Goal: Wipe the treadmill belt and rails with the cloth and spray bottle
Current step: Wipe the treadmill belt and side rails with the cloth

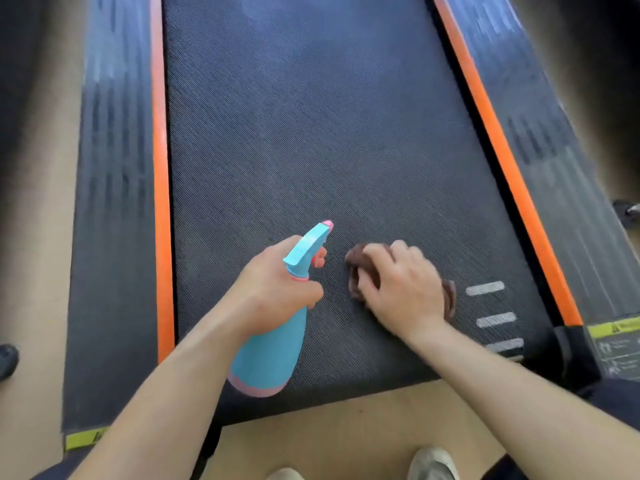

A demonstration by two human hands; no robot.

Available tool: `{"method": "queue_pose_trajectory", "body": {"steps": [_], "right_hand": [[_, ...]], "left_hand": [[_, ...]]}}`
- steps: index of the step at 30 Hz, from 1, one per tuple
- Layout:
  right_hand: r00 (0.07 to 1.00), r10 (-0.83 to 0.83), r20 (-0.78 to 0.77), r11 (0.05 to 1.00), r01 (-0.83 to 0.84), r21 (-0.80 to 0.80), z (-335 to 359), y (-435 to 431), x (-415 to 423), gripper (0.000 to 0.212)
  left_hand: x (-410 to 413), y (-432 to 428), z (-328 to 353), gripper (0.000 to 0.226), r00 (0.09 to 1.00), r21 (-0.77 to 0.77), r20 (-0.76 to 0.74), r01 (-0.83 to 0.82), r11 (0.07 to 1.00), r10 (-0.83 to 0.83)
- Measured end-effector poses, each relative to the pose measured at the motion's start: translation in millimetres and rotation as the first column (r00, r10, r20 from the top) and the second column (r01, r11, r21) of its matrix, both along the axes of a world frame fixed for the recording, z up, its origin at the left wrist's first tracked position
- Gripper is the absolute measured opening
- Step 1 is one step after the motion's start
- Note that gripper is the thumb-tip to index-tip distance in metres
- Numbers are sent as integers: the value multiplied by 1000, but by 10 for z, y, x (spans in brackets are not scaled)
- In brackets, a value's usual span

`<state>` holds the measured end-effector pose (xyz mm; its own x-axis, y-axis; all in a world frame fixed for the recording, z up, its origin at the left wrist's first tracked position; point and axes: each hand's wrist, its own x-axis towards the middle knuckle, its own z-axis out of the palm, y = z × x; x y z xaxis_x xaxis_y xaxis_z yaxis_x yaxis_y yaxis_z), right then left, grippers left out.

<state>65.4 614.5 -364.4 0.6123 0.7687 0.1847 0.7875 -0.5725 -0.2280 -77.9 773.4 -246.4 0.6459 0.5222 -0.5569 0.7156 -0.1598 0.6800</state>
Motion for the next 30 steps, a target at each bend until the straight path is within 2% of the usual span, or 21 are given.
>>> {"method": "queue_pose_trajectory", "body": {"steps": [2,4,6,8,11,15,20,23,28,30], "right_hand": [[996,94,-8,996,-94,-6,-15,-79,-7,30],[996,94,11,995,-94,-20,-14,56,192,32],[1000,-16,27,999,16,-29,19,237,458,34],[984,-176,-33,983,173,-65,66,284,727,40],[953,-294,-75,955,290,-62,115,-19,818,53],[929,-363,-75,932,363,-13,100,-712,483,39],[832,-550,-71,835,548,-57,-12,-1167,236,42],[790,-608,-75,794,606,-50,-45,-1276,120,37],[786,-614,-68,789,613,-44,-53,-1264,106,34],[776,-627,-66,779,626,-33,-57,-1245,98,32]], "left_hand": [[119,-80,79,50,1000,15,2,23,1000,-23],[278,-179,177,39,999,34,31,35,999,-36],[466,-287,262,31,998,41,56,32,999,-34],[672,-421,334,31,995,18,93,44,999,-45],[949,-658,392,35,986,-46,134,104,994,-97],[1173,-926,359,29,971,-105,131,216,971,-202],[1208,-1042,300,20,938,-154,35,345,926,-344],[1207,-1021,229,22,938,-224,-1,339,914,-348],[1160,-901,168,33,936,-263,-12,337,904,-353],[1150,-847,164,20,945,-256,-21,310,916,-326]]}}
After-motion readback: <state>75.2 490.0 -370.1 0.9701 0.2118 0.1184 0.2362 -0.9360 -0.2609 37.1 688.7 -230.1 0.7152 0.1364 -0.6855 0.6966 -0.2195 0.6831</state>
